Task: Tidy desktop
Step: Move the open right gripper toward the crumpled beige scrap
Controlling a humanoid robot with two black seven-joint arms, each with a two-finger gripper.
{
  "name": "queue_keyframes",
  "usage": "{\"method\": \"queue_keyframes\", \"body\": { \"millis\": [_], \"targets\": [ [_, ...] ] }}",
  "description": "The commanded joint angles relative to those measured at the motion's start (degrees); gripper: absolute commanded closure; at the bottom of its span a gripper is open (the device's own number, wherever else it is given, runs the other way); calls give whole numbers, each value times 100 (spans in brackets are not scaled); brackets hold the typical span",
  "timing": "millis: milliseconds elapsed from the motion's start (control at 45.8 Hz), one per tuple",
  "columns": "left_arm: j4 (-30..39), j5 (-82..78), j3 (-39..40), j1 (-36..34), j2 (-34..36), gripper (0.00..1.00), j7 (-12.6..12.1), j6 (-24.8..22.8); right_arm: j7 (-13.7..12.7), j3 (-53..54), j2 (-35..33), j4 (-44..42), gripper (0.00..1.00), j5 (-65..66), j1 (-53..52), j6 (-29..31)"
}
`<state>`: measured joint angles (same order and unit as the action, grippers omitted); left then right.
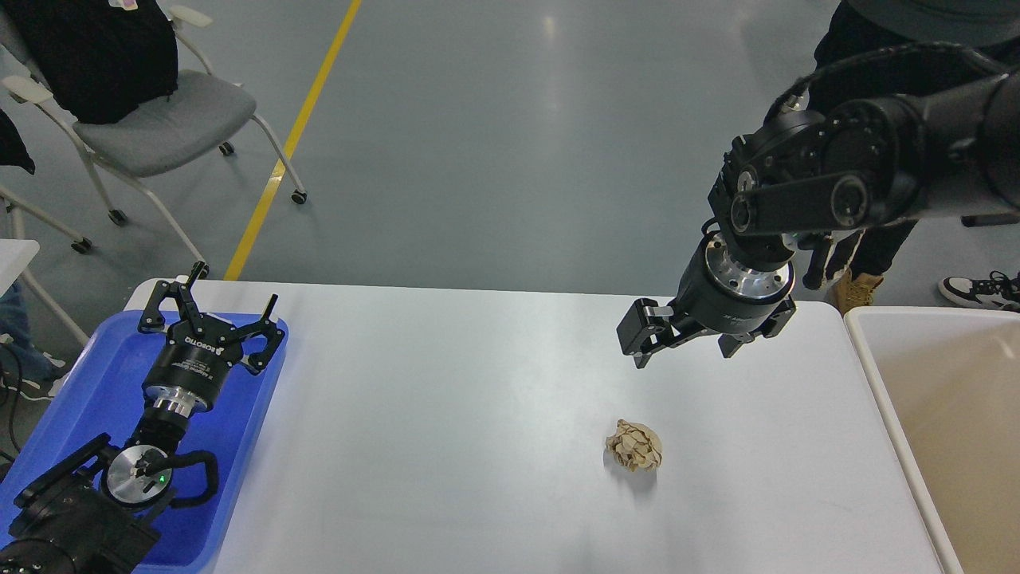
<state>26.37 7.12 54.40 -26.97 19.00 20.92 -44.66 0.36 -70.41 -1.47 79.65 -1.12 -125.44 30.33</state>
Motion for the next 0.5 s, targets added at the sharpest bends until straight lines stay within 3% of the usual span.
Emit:
{"method": "queue_keyframes", "body": {
  "millis": [0,262,480],
  "targets": [
    [0,0,0,-1,7,1,0,1,-1,211,147,-862,0,-28,906,-194],
    [0,0,0,-1,-2,1,0,1,-1,642,147,-1715,0,182,2084,-264],
    [0,0,0,-1,-2,1,0,1,-1,669,147,-1988,0,481,2805,-660]
  ]
}}
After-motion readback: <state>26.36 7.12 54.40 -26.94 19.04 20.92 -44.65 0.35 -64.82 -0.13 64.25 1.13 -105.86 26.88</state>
